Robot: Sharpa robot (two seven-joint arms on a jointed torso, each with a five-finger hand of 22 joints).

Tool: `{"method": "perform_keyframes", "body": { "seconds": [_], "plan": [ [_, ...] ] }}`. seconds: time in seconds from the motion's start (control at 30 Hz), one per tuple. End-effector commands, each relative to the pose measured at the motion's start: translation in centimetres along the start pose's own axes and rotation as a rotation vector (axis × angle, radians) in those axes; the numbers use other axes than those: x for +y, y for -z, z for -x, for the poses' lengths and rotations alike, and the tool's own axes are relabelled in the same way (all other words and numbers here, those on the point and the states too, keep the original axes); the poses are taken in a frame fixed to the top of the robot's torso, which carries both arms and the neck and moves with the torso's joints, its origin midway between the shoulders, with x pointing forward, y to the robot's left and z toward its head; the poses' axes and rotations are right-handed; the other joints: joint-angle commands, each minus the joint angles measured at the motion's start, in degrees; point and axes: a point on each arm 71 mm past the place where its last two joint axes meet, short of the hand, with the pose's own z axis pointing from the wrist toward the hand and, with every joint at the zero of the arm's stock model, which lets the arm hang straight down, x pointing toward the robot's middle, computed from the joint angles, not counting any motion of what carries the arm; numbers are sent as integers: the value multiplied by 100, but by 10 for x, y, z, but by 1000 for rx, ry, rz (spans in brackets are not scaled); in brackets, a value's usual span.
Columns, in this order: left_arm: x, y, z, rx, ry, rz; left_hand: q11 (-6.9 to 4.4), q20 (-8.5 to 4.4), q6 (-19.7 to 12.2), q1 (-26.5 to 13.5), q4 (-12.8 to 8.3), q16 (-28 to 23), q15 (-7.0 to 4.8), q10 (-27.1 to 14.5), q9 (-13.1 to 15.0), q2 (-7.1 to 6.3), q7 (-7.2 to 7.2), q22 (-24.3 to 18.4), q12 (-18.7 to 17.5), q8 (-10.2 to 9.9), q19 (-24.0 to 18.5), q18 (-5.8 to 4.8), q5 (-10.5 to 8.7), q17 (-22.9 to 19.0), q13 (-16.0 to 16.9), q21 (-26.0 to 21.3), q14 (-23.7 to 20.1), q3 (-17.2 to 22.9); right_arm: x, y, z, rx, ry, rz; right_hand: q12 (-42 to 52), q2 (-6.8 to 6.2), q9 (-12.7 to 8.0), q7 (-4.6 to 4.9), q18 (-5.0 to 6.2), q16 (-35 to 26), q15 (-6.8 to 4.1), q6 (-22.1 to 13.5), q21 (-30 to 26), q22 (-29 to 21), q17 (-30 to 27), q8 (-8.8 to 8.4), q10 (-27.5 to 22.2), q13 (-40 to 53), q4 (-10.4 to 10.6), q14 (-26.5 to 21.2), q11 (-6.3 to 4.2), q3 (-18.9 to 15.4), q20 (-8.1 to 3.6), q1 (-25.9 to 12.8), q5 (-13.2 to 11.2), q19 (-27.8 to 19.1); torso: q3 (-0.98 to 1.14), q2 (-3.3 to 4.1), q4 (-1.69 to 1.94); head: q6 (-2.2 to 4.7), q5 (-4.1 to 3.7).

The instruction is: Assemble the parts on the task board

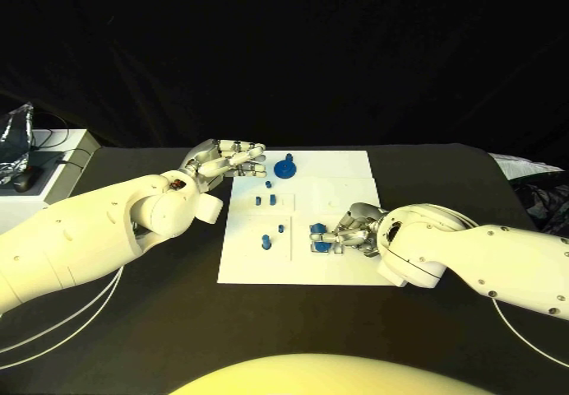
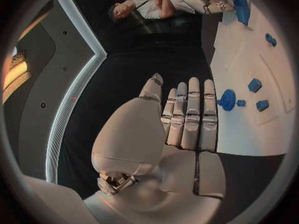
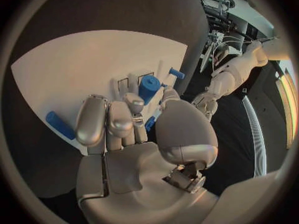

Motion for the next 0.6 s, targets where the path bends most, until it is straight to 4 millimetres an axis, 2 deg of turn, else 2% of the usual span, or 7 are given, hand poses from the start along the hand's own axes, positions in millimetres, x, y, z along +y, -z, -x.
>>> {"method": "perform_keyframes", "body": {
  "seconds": [0.03,0.1,0.27,0.37,0.5,0.57,0.6],
  "plan": [
    [-1,0,-2,10,9,-4,-3,4,-8,11,25,-12,3,-39,0,44,40,-10,-10,-1,-17,-32,20,-6,9,26,-55,4,0,2,2,-20,10,29,16,71,7,12,-49,-15,9,0,41,876,7,7,15,5,-42,-12,10,-55,17,34,65,206,0,-1,3,-7,1],
    [-1,0,-1,10,9,-4,-3,5,-9,16,24,-12,3,-41,-1,47,39,-12,-11,-2,-19,-33,23,-7,8,26,-58,7,-2,3,3,-21,12,31,14,183,12,6,-51,-14,4,2,46,876,8,12,16,8,-261,-11,13,-160,13,115,84,205,1,-3,2,-9,2],
    [-1,0,-1,8,8,-3,-3,5,-9,16,24,-12,3,-41,-1,47,39,-12,-11,-2,-19,-33,23,-7,8,26,-58,7,-8,9,6,-26,8,48,28,286,31,-1,-55,-8,2,11,75,883,19,34,32,16,-720,-10,1,-113,11,309,102,211,2,-2,1,-18,8],
    [-1,1,0,6,8,-2,-3,5,-9,16,24,-12,3,-41,-1,47,39,-12,-11,-2,-19,-33,23,-7,8,26,-58,7,-11,13,8,-31,0,72,58,241,37,-4,-62,1,1,22,127,895,34,43,48,34,-784,-6,-3,-102,10,360,55,218,2,-4,-6,-11,19],
    [0,0,0,4,7,0,-3,5,-9,16,24,-12,3,-41,-1,47,39,-12,-11,-2,-19,-33,23,-7,8,26,-58,7,-14,18,9,-16,-16,126,77,251,51,-9,-68,8,-2,30,171,905,44,60,56,46,-889,-6,-6,-56,7,457,-9,222,3,-5,-2,-7,25],
    [0,1,1,1,6,3,-1,7,-11,20,29,-11,3,-40,-1,54,49,-25,-11,-3,-21,-32,22,-9,8,28,-59,14,-15,19,10,-5,-19,158,99,311,66,-7,-70,3,-3,29,179,905,35,73,64,61,-1076,-9,-4,-1,6,637,-11,217,4,-3,-3,-9,29],
    [0,1,1,0,6,4,0,7,-13,21,30,-11,3,-40,-2,55,57,-26,-11,-3,-22,-32,23,-9,8,28,-58,15,-15,19,10,-3,-19,167,111,319,72,-2,-71,-3,-3,27,177,905,28,77,66,69,-1220,-12,-5,112,6,851,-180,213,4,-3,-3,-9,29]
  ]
}}
